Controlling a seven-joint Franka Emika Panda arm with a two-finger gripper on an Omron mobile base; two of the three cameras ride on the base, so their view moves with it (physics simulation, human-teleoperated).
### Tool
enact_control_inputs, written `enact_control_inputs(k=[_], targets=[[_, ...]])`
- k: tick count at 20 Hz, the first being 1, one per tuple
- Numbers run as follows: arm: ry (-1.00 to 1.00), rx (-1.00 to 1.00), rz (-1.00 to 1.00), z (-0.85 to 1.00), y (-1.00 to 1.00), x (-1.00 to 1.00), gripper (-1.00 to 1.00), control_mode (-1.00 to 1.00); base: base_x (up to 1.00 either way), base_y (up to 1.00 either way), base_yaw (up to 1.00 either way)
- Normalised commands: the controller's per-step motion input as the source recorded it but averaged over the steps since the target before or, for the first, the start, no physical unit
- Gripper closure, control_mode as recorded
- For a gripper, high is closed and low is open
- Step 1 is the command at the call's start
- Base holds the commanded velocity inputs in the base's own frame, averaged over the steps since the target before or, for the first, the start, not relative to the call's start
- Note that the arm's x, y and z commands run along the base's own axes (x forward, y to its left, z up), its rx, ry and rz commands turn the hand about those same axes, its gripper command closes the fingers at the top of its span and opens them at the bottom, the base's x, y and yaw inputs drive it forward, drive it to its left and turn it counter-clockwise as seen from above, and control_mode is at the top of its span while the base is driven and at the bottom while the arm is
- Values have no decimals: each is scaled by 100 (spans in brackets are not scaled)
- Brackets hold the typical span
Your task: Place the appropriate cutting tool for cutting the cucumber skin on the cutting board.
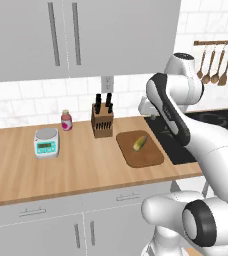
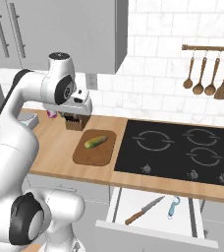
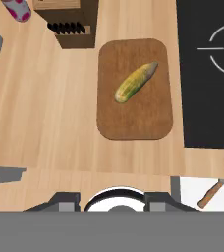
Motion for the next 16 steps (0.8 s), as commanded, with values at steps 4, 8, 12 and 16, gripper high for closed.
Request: enact_control_inputs(k=[4,8,12,16], targets=[[0,0,0,-17,-19,-9,-100,-100,0,0,0],[0,0,0,-46,-89,-53,-100,-100,0,0,0],[0,1,0,-50,-100,-93,-100,-100,0,0,0],[0,3,0,-57,-100,-100,-100,-100,0,0,0]])
